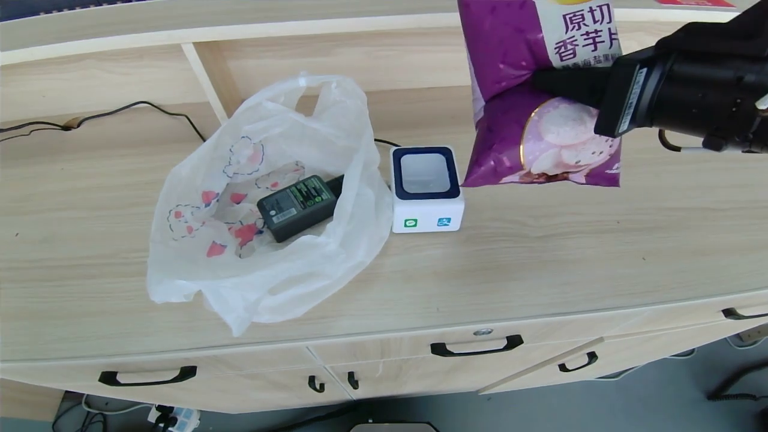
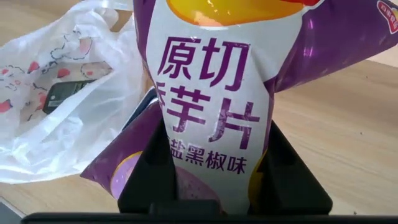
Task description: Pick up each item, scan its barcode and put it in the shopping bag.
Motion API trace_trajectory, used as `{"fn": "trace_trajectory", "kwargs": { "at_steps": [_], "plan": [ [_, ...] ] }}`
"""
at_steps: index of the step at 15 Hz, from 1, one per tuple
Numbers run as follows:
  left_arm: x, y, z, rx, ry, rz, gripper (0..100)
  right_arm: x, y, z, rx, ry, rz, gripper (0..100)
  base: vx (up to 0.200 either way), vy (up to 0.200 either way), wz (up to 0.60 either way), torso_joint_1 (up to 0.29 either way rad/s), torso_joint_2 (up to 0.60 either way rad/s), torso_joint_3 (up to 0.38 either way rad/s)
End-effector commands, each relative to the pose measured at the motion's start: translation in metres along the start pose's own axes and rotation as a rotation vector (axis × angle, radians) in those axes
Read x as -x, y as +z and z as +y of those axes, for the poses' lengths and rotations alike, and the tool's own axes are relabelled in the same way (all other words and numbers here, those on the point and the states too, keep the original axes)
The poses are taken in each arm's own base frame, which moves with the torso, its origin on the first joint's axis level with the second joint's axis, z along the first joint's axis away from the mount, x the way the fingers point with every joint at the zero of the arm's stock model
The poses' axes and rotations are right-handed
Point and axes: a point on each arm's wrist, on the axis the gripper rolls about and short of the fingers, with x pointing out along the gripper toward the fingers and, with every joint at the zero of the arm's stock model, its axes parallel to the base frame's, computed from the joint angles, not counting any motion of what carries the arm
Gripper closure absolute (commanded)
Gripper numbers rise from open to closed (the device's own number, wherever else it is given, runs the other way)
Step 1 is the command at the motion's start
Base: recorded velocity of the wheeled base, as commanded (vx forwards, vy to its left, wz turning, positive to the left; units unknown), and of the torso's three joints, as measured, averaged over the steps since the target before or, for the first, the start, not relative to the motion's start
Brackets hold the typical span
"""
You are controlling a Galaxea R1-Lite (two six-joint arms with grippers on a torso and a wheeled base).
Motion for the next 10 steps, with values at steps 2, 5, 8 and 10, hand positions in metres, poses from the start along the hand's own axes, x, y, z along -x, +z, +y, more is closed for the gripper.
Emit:
{"fn": "trace_trajectory", "kwargs": {
  "at_steps": [2, 5, 8, 10],
  "plan": [
    [0.0, 0.0, 0.0, 0.0, 0.0, 0.001, 0, -0.018, -0.003, 0.007, 0.068, 0.021, 0.016, 100, 0.0, 0.0, 0.0, 0.0, 0.0, 0.0],
    [0.0, 0.0, 0.0, -0.002, 0.0, 0.001, 0, -0.03, -0.009, 0.025, 0.13, 0.065, 0.045, 100, 0.0, 0.0, 0.0, 0.0, 0.0, 0.0],
    [0.0, 0.0, 0.0, -0.002, 0.0, 0.001, 0, -0.049, -0.017, 0.032, 0.169, 0.125, 0.032, 100, 0.0, 0.0, 0.0, 0.0, 0.0, 0.0],
    [0.0, 0.0, 0.0, -0.002, 0.0, 0.001, 0, -0.057, -0.022, 0.037, 0.166, 0.143, 0.038, 100, 0.0, 0.0, 0.0, 0.0, 0.0, 0.0]
  ]
}}
